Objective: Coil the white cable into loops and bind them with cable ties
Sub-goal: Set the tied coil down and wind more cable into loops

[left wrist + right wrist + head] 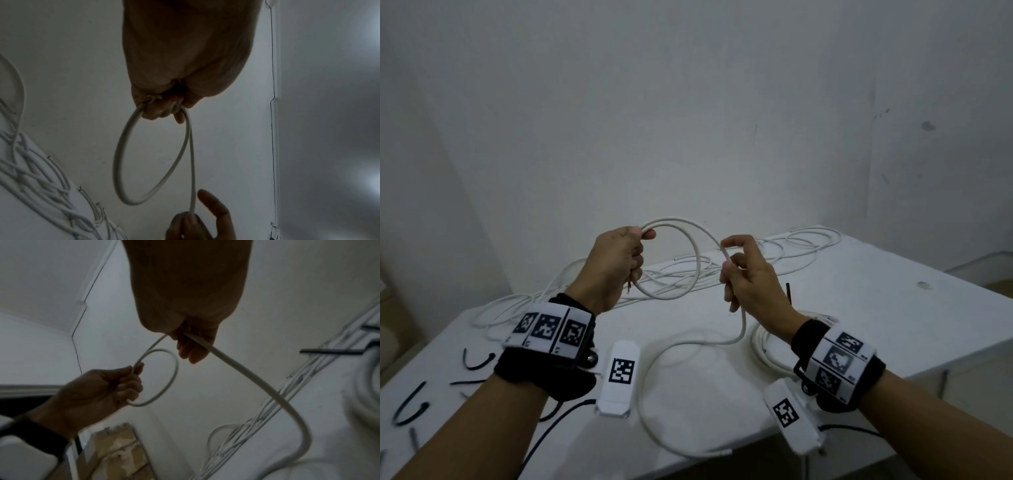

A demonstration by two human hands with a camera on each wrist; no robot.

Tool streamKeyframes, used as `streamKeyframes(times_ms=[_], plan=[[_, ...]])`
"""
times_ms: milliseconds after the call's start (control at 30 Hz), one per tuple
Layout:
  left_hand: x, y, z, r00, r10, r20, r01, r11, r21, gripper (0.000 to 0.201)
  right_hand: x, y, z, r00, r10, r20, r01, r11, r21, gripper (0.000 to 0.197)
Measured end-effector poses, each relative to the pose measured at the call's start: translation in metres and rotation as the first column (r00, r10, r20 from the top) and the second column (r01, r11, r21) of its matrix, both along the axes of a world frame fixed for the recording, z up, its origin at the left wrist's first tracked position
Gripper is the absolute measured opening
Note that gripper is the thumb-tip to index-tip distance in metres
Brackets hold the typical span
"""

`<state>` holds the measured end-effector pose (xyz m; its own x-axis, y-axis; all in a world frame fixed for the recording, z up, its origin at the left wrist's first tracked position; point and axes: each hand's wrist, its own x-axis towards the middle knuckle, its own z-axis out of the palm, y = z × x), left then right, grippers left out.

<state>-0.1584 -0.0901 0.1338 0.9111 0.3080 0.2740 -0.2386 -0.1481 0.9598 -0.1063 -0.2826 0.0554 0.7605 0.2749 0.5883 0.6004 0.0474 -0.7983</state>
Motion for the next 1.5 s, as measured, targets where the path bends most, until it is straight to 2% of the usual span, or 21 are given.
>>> streamKeyframes(times_ms=[100, 167, 200, 233, 267, 300, 333, 367, 467, 500, 633, 733, 800, 900, 1000, 1067, 1133, 1200, 1300, 1400, 1500], plan=[[0.001, -0.008, -0.005, 1.000, 0.017, 0.021, -0.015, 0.996, -0.093, 0.030, -0.010, 0.011, 0.001, 0.998, 0.038, -0.044, -0.036, 0.998, 0.048, 0.027], [0.002, -0.011, -0.005, 0.998, 0.041, 0.045, -0.033, 0.988, -0.152, 0.030, -0.012, 0.009, -0.005, 0.995, -0.020, 0.103, 0.036, 0.987, -0.154, 0.018], [0.002, -0.011, -0.005, 0.997, 0.056, 0.056, -0.046, 0.985, -0.166, 0.030, -0.010, 0.006, -0.010, 0.979, -0.033, 0.202, 0.098, 0.943, -0.318, 0.019], [0.002, -0.009, -0.004, 0.995, 0.071, 0.066, -0.059, 0.983, -0.172, 0.030, -0.008, 0.001, -0.014, 0.958, -0.026, 0.286, 0.175, 0.843, -0.509, 0.024], [0.001, -0.007, -0.003, 0.994, 0.084, 0.075, -0.070, 0.982, -0.173, 0.030, -0.005, -0.005, -0.018, 0.934, -0.003, 0.356, 0.260, 0.690, -0.675, 0.028], [0.001, -0.005, -0.002, 0.992, 0.093, 0.082, -0.078, 0.982, -0.171, 0.031, -0.005, -0.011, -0.022, 0.912, 0.024, 0.410, 0.336, 0.531, -0.778, 0.031], [0.001, -0.003, -0.001, 0.991, 0.098, 0.089, -0.082, 0.982, -0.172, 0.031, -0.005, -0.016, -0.025, 0.896, 0.045, 0.442, 0.384, 0.419, -0.823, 0.034], [0.002, -0.001, 0.001, 0.990, 0.103, 0.095, -0.085, 0.980, -0.179, 0.031, -0.006, -0.021, -0.027, 0.892, 0.054, 0.449, 0.398, 0.378, -0.836, 0.037], [0.003, 0.002, 0.006, 0.986, 0.120, 0.115, -0.089, 0.965, -0.245, 0.030, -0.007, -0.033, -0.027, 0.932, -0.017, 0.362, 0.326, 0.474, -0.818, 0.044], [0.003, 0.003, 0.008, 0.985, 0.125, 0.123, -0.088, 0.959, -0.268, 0.031, -0.006, -0.036, -0.027, 0.937, -0.042, 0.347, 0.325, 0.472, -0.820, 0.047], [0.006, -0.002, 0.014, 0.981, 0.118, 0.151, -0.078, 0.965, -0.250, 0.031, -0.011, -0.029, -0.032, 0.896, -0.003, 0.444, 0.420, 0.329, -0.846, 0.055], [0.010, -0.009, 0.013, 0.981, 0.122, 0.154, -0.098, 0.983, -0.155, 0.029, -0.021, -0.008, -0.039, 0.902, 0.143, 0.407, 0.340, 0.344, -0.875, 0.046], [0.013, -0.013, 0.009, 0.982, 0.118, 0.148, -0.102, 0.989, -0.111, 0.029, -0.028, 0.010, -0.044, 0.914, 0.238, 0.328, 0.245, 0.320, -0.915, 0.049], [0.015, -0.014, 0.002, 0.986, 0.104, 0.127, -0.094, 0.992, -0.085, 0.030, -0.043, 0.040, -0.048, 0.921, 0.343, 0.187, 0.125, 0.195, -0.973, 0.065], [0.016, -0.011, -0.002, 0.990, 0.099, 0.099, -0.090, 0.992, -0.089, 0.030, -0.065, 0.063, -0.046, 0.922, 0.383, -0.061, -0.111, 0.111, -0.988, 0.047], [0.017, -0.007, -0.003, 0.992, 0.101, 0.082, -0.092, 0.990, -0.104, 0.030, -0.079, 0.071, -0.048, 0.918, 0.379, -0.119, -0.172, 0.109, -0.979, 0.045], [0.018, -0.003, -0.004, 0.992, 0.101, 0.070, -0.091, 0.987, -0.129, 0.029, -0.090, 0.073, -0.053, 0.916, 0.398, -0.042, -0.091, 0.104, -0.990, 0.055], [0.019, 0.000, -0.006, 0.993, 0.099, 0.062, -0.088, 0.985, -0.149, 0.029, -0.096, 0.073, -0.058, 0.900, 0.428, 0.078, 0.026, 0.127, -0.992, 0.054], [0.021, 0.003, -0.011, 0.994, 0.092, 0.057, -0.081, 0.983, -0.167, 0.030, -0.095, 0.070, -0.061, 0.914, 0.395, 0.092, 0.020, 0.182, -0.983, 0.051], [0.022, 0.005, -0.013, 0.994, 0.094, 0.053, -0.083, 0.980, -0.179, 0.030, -0.090, 0.065, -0.061, 0.912, 0.402, 0.084, 0.014, 0.172, -0.985, 0.031], [0.022, 0.005, -0.014, 0.994, 0.093, 0.050, -0.082, 0.979, -0.185, 0.029, -0.087, 0.053, -0.057, 0.892, 0.428, 0.144, 0.106, 0.112, -0.988, 0.018]])
